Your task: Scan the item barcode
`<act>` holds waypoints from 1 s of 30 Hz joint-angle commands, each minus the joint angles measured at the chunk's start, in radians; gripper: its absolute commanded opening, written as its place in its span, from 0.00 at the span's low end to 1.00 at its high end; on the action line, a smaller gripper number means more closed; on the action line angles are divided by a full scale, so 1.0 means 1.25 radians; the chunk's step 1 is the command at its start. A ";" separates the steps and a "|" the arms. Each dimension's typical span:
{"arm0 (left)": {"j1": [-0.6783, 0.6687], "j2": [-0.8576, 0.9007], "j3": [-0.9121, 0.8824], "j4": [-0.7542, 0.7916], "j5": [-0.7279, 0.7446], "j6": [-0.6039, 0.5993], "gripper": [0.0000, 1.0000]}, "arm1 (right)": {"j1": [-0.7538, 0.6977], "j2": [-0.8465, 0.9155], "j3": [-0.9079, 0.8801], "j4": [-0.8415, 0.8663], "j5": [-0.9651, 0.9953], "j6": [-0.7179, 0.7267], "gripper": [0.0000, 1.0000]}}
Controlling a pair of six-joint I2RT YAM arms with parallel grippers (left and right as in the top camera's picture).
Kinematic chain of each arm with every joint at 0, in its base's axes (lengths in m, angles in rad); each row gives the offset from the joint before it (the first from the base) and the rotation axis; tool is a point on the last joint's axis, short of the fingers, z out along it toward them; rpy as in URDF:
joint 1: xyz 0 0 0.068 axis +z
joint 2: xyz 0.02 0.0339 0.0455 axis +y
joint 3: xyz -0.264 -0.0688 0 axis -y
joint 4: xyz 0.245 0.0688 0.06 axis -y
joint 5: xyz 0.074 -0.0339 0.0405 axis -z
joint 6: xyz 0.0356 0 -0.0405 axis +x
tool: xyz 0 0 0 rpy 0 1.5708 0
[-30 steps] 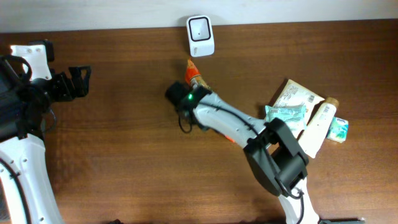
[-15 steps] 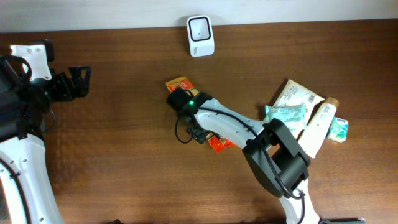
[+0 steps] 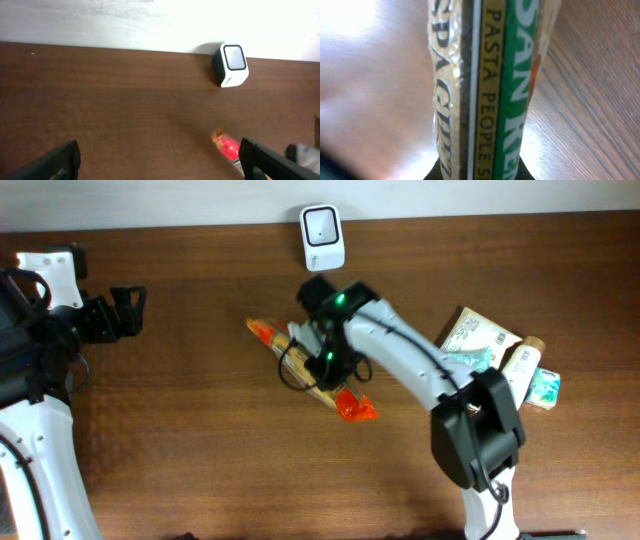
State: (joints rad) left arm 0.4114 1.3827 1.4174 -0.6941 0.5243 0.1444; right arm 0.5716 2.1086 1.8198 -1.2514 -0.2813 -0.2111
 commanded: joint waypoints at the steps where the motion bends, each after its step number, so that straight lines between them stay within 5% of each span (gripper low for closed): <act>1: -0.002 -0.007 0.006 0.001 0.008 -0.004 0.99 | -0.107 -0.089 0.126 -0.037 -0.403 -0.101 0.04; 6: -0.002 -0.007 0.006 0.001 0.008 -0.004 0.99 | -0.267 -0.099 0.132 -0.101 -0.818 -0.164 0.04; 14: -0.002 -0.007 0.006 0.001 0.008 -0.004 0.99 | -0.295 -0.133 0.144 -0.097 -0.754 -0.178 0.04; 17: -0.002 -0.007 0.006 0.001 0.008 -0.004 0.99 | -0.272 -0.138 0.208 -0.096 -0.531 -0.171 0.04; 23: -0.002 -0.007 0.006 0.001 0.008 -0.004 0.99 | -0.103 -0.097 0.248 0.179 0.443 -0.009 0.04; 26: -0.002 -0.007 0.006 0.001 0.008 -0.004 0.99 | -0.090 -0.027 0.248 0.330 0.661 -0.010 0.04; 30: -0.002 -0.007 0.006 0.001 0.008 -0.004 0.99 | -0.089 0.132 0.248 0.593 0.847 -0.188 0.04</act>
State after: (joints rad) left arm 0.4114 1.3827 1.4174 -0.6937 0.5243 0.1444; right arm 0.4568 2.2089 2.0964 -0.6197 0.5732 -0.3210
